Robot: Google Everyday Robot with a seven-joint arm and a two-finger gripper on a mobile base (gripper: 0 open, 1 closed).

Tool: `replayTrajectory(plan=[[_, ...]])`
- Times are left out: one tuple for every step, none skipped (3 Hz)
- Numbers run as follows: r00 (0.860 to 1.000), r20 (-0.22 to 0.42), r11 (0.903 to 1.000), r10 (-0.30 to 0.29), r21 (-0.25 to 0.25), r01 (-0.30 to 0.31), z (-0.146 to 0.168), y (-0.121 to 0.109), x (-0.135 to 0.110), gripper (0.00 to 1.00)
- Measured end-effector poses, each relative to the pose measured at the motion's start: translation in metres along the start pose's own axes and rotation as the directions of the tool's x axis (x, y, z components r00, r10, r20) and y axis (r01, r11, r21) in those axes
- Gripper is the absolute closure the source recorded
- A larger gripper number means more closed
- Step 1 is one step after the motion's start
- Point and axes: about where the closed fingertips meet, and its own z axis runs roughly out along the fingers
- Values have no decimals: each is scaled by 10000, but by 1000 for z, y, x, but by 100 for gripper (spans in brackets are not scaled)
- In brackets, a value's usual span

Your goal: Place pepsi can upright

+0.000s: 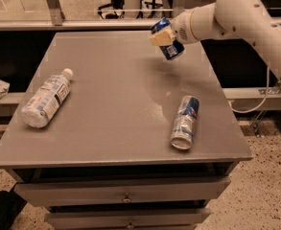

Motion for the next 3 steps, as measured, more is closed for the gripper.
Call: replayTrajectory(plan=[[9997,248,10000,48,-59,-46,-1,4,-2,100],[9943,1054,9987,175,-503,-123,-8,2,-2,100],[9777,2094,9914,176,-1306,101,-26,-1,-3,100]])
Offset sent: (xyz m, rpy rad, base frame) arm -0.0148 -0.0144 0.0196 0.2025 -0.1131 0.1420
